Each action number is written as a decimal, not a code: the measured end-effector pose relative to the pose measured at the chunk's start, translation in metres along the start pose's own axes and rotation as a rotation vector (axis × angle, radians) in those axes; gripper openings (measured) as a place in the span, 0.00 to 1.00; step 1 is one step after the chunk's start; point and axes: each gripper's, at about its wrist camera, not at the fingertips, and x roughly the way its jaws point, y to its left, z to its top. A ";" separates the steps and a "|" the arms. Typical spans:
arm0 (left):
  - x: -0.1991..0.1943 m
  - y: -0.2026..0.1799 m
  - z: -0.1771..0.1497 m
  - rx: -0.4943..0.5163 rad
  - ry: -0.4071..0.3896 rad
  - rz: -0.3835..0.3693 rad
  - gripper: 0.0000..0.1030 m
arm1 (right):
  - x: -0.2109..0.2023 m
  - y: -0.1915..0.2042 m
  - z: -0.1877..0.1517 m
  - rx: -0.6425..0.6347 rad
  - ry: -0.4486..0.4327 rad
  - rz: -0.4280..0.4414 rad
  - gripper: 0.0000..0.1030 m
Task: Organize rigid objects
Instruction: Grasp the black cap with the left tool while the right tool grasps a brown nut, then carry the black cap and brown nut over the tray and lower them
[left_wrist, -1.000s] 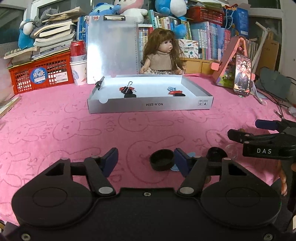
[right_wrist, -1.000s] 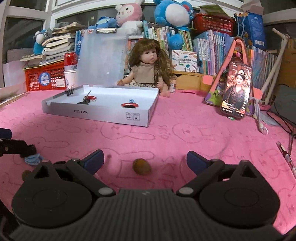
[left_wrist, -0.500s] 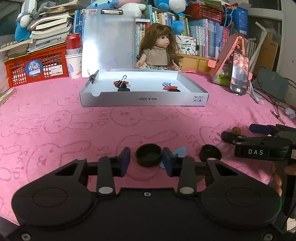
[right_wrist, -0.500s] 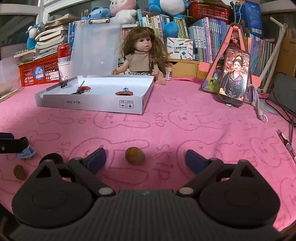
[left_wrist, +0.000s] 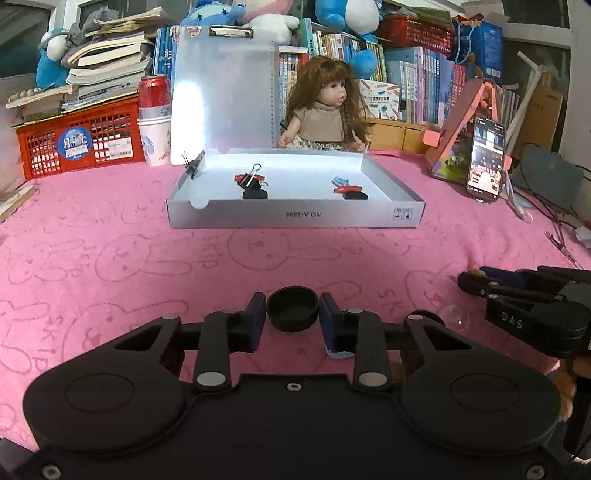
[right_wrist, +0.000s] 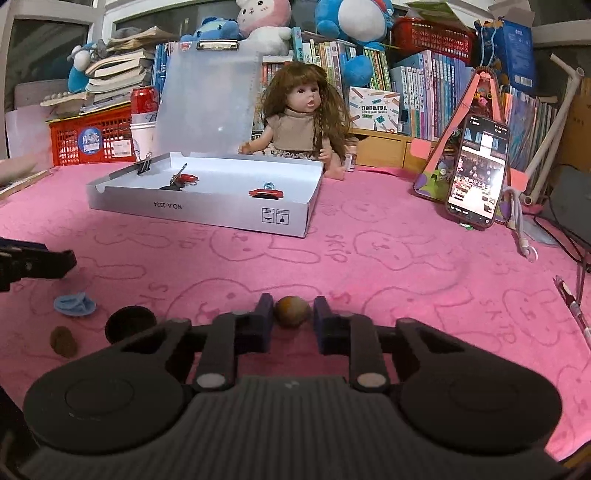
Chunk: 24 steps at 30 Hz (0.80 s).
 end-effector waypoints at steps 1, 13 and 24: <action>0.000 0.001 0.001 -0.002 0.001 0.001 0.29 | 0.000 -0.002 0.001 0.007 0.002 0.003 0.25; -0.002 -0.002 0.004 0.015 -0.018 0.015 0.29 | -0.008 -0.005 0.001 0.019 -0.029 0.021 0.24; -0.006 -0.001 0.006 0.018 -0.035 0.026 0.29 | -0.012 0.011 0.010 -0.026 -0.058 0.062 0.24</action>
